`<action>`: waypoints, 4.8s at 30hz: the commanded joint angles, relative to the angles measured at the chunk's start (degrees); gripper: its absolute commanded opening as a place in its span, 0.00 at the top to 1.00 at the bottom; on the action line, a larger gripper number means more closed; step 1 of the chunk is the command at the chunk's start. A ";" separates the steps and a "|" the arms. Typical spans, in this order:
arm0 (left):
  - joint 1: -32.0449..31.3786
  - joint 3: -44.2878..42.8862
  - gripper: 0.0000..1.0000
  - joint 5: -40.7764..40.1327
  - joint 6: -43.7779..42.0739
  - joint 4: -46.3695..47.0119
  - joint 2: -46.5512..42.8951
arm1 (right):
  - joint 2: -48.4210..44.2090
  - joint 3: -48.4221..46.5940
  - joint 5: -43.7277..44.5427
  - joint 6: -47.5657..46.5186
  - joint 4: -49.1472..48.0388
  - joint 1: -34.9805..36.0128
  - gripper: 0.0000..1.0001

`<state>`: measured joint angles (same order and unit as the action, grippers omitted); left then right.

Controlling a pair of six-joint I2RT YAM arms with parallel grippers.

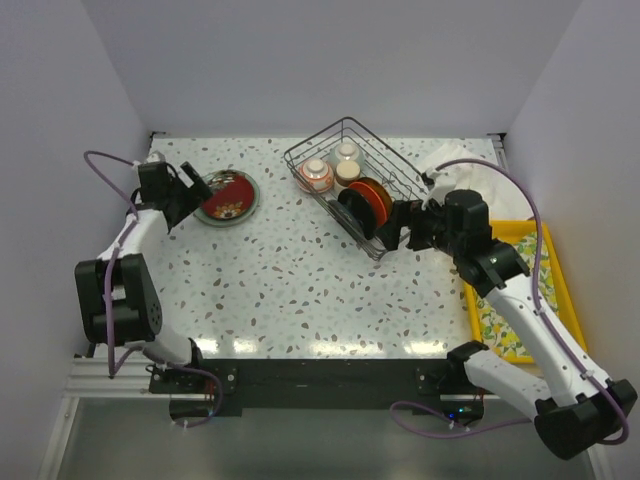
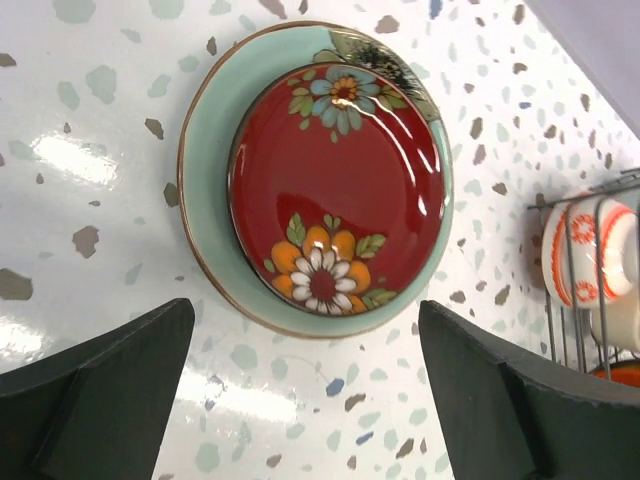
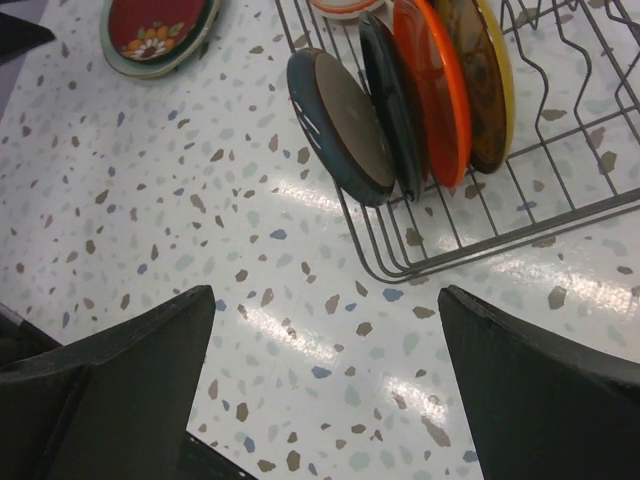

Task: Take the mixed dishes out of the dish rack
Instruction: Place the plate at the center of the board, then pick up the plate from the dish rack.

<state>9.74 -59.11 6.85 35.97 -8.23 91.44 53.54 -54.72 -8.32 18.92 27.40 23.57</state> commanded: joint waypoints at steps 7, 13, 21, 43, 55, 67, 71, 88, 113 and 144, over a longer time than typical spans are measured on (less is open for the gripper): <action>-9.29 7.17 0.00 -0.70 -14.16 -5.91 -21.54 | 9.74 -9.79 9.10 -8.54 0.03 -1.07 0.02; -14.83 11.03 0.00 -0.08 -18.21 -10.74 -34.64 | 16.15 -12.43 14.47 -12.67 -3.66 -1.77 0.10; -16.15 10.96 0.00 -2.36 -18.56 -23.39 -51.08 | 25.72 -14.80 17.54 -17.95 -6.83 -2.30 0.28; -16.59 12.79 0.00 -1.93 -11.71 -28.95 -59.01 | 42.87 -22.71 17.64 -23.40 -10.70 -2.48 0.59; -16.59 12.97 0.00 -2.90 -11.18 -28.86 -59.97 | 45.43 -24.21 17.28 -24.89 -10.96 -2.22 0.84; -16.59 13.58 0.01 -2.37 -11.18 -26.67 -59.18 | 40.34 -25.52 25.88 -29.63 -9.03 0.51 1.00; -16.59 14.02 0.01 -1.32 -11.18 -25.44 -58.39 | 38.75 -25.88 29.31 -31.83 -8.59 1.47 1.00; -17.03 13.67 0.01 7.90 -8.28 -15.60 -51.28 | 23.38 -25.09 35.49 -27.20 -3.15 2.36 1.00; -32.40 15.95 0.05 6.51 0.24 6.54 -38.45 | 14.23 1.62 -15.93 25.81 -29.57 2.62 1.00; -39.00 28.26 0.72 5.72 17.91 29.85 -29.12 | 16.25 9.72 -21.21 34.34 -40.40 3.06 1.00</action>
<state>-29.32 -31.86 12.62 52.10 17.98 61.63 69.93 -44.73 -26.59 51.35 -7.60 26.26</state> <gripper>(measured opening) 0.339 0.117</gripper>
